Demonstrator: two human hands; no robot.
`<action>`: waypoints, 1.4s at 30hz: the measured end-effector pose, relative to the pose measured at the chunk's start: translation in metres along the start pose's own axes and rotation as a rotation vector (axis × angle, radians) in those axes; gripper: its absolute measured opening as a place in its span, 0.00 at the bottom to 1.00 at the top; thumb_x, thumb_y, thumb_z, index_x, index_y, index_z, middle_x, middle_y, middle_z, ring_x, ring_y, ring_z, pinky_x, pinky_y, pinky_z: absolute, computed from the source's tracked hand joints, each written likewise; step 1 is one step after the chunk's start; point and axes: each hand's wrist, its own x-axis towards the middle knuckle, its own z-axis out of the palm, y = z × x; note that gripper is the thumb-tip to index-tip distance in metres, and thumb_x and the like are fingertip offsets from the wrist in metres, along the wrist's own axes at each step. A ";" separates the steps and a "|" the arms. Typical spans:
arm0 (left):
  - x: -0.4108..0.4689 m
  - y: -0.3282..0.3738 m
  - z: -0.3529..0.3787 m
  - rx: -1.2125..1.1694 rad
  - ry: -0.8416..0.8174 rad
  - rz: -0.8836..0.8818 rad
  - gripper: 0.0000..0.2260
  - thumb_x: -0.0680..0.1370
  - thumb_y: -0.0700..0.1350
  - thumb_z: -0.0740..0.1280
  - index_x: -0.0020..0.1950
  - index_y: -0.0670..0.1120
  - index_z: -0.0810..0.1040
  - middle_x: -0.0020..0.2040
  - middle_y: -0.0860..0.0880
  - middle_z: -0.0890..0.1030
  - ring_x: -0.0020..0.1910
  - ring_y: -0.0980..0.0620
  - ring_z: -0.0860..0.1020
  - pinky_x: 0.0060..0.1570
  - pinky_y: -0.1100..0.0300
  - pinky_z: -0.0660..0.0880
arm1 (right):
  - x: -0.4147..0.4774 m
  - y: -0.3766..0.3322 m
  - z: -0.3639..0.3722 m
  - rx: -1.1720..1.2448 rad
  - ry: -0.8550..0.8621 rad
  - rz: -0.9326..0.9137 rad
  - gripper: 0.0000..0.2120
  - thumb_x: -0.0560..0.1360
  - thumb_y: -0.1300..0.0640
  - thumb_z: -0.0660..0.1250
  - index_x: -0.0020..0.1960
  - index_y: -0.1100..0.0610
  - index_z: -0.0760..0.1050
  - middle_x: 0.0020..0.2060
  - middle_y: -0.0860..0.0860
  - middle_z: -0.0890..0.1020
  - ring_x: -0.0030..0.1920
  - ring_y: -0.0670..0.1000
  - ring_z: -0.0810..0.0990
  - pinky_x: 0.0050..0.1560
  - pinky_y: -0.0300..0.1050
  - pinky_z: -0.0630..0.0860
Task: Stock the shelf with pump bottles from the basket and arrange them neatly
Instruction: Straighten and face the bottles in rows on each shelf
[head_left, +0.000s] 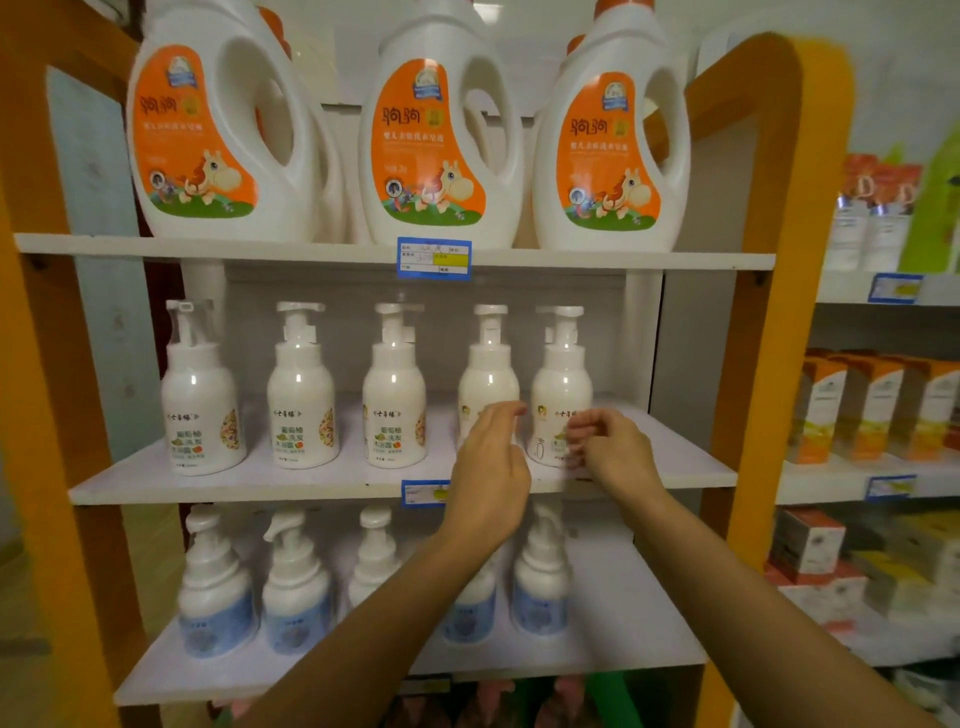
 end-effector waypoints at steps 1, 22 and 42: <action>0.001 0.004 0.007 -0.017 -0.063 -0.022 0.19 0.75 0.33 0.55 0.65 0.45 0.68 0.63 0.47 0.73 0.58 0.53 0.71 0.60 0.63 0.67 | 0.001 -0.001 -0.004 -0.017 0.022 0.002 0.10 0.74 0.67 0.59 0.52 0.56 0.72 0.57 0.58 0.77 0.58 0.58 0.76 0.60 0.55 0.75; 0.042 -0.006 0.060 -0.157 -0.340 -0.368 0.20 0.76 0.33 0.53 0.67 0.46 0.65 0.63 0.43 0.76 0.60 0.45 0.75 0.62 0.52 0.72 | 0.019 0.016 -0.032 -0.276 -0.307 -0.082 0.23 0.76 0.69 0.55 0.68 0.56 0.61 0.64 0.58 0.74 0.63 0.57 0.73 0.61 0.48 0.71; -0.028 0.007 -0.006 -0.317 0.102 -0.265 0.11 0.76 0.35 0.57 0.43 0.45 0.77 0.42 0.50 0.79 0.43 0.55 0.77 0.47 0.62 0.74 | -0.059 0.001 0.017 0.184 0.081 -0.102 0.04 0.77 0.60 0.59 0.49 0.54 0.71 0.45 0.50 0.77 0.47 0.49 0.76 0.52 0.45 0.75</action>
